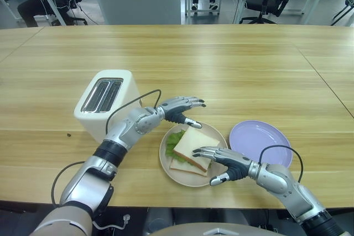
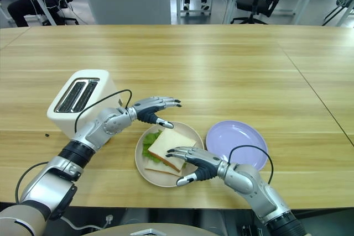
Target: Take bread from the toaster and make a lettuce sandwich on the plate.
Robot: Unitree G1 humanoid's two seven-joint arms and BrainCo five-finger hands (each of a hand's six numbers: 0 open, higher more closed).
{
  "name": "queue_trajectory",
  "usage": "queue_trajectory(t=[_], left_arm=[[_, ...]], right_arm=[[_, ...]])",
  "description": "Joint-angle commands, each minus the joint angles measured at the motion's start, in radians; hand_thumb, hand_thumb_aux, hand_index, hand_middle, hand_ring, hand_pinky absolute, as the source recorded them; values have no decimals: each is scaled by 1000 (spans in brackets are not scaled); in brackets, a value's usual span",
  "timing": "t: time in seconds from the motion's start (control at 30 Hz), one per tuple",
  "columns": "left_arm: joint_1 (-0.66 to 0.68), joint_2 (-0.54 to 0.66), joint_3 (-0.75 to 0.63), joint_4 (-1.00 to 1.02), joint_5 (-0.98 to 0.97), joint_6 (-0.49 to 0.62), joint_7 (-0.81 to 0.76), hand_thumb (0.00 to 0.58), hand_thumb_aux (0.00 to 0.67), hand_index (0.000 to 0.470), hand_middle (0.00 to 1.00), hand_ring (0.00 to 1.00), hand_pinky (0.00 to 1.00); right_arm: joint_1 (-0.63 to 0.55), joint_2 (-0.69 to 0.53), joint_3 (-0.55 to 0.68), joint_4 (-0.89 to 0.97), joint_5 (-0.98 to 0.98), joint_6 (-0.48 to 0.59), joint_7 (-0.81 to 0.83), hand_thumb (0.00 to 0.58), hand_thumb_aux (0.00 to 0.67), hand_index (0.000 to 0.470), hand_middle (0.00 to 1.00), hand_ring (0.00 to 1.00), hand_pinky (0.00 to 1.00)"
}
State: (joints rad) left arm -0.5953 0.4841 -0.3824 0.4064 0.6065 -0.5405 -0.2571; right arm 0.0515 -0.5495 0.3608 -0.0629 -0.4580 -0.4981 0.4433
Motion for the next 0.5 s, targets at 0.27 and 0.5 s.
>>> queue_trajectory(t=[0.27, 0.5], left_arm=[[171, 53, 249, -411, -167, 106, 37, 0, 0, 0, 0, 0, 0], [303, 52, 358, -594, -284, 204, 6, 0, 0, 0, 0, 0, 0]], right_arm=[[-37, 27, 75, 19, -61, 2, 18, 0, 0, 0, 0, 0, 0], [-53, 36, 131, 20, -136, -24, 5, 0, 0, 0, 0, 0, 0]])
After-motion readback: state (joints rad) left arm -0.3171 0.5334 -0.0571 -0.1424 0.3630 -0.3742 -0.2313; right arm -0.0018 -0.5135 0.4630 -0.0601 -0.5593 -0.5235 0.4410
